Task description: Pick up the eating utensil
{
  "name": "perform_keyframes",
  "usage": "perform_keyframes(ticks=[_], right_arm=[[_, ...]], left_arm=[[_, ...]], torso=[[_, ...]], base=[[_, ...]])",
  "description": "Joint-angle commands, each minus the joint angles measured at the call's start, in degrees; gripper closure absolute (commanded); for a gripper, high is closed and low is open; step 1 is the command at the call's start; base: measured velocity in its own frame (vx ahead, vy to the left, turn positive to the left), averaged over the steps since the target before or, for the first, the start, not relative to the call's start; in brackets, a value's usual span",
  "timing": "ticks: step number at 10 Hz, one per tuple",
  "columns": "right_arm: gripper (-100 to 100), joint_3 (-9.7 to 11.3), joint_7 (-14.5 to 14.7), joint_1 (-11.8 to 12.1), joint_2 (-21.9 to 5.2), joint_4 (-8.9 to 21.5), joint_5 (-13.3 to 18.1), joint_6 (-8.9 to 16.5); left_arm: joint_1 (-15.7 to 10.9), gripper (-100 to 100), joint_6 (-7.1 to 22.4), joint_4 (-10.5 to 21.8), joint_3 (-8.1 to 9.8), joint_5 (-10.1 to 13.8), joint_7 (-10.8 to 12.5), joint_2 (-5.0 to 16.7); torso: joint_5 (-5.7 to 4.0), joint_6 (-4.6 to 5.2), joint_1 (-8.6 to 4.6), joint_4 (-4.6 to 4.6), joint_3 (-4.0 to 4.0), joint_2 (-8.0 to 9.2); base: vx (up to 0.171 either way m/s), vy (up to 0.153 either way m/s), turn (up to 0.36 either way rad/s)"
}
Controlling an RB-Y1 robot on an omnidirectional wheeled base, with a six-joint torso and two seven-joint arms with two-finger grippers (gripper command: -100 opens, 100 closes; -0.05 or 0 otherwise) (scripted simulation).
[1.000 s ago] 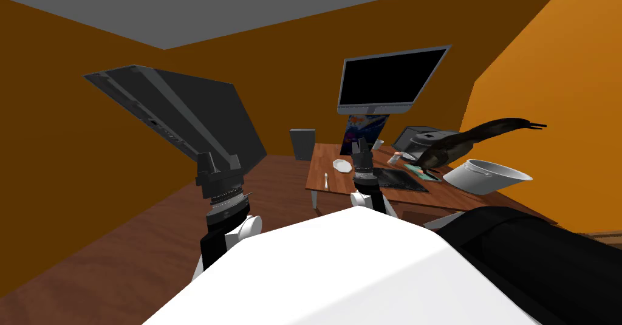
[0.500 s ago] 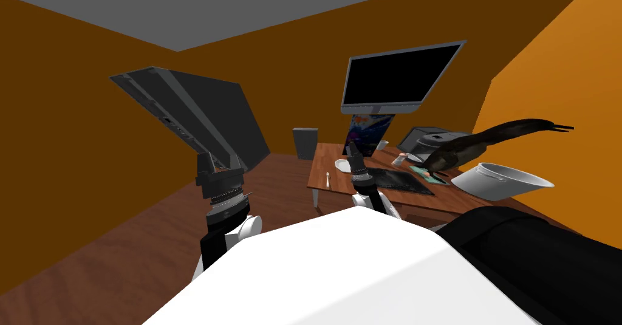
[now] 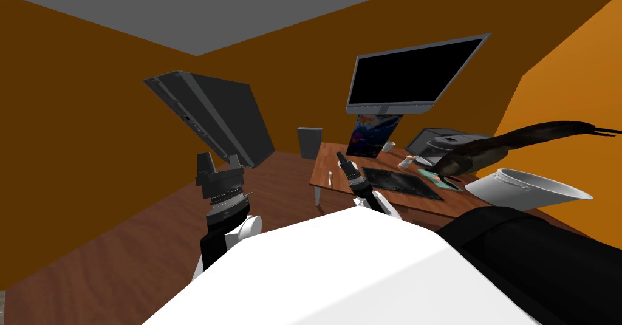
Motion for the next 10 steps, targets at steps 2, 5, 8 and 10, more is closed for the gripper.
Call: perform_keyframes(ticks=[2, 5, 8, 10], right_arm=[[-100, 1.24, 1.94, 0.09, -3.88, 1.79, 2.75, 0.59], [-100, 3.1, 4.67, -0.06, -8.26, 5.17, 6.62, 0.6], [-100, 5.07, 7.63, -0.38, -12.61, 8.83, 10.77, 0.58], [-100, 6.07, 9.18, -0.62, -14.76, 10.76, 12.92, 0.54]], left_arm=[[0.01, 0, 0.0, 0.0, 0.0, 0.0, 0.0, 0.0], [0.01, 0, 0.0, 0.0, 0.01, 0.0, 0.0, 0.0], [0.01, 0, 0.0, 0.0, 0.01, 0.0, 0.0, 0.0], [0.0, 0, 0.0, 0.0, 0.0, 0.0, 0.0, 0.0]], torso=[[0.0, 0.03, -0.01, 0.0, -0.01, -0.03], [0.0, 0.05, -0.04, 0.0, 0.0, 0.0], [-0.01, 0.06, -0.04, 0.0, 0.0, -0.01], [-0.01, 0.01, -0.04, 0.0, -0.01, -0.03]], base=[[-0.036, 0.004, 0.086], [-0.046, 0.0, 0.129], [-0.045, 0.001, 0.156], [-0.036, -0.003, 0.153]])
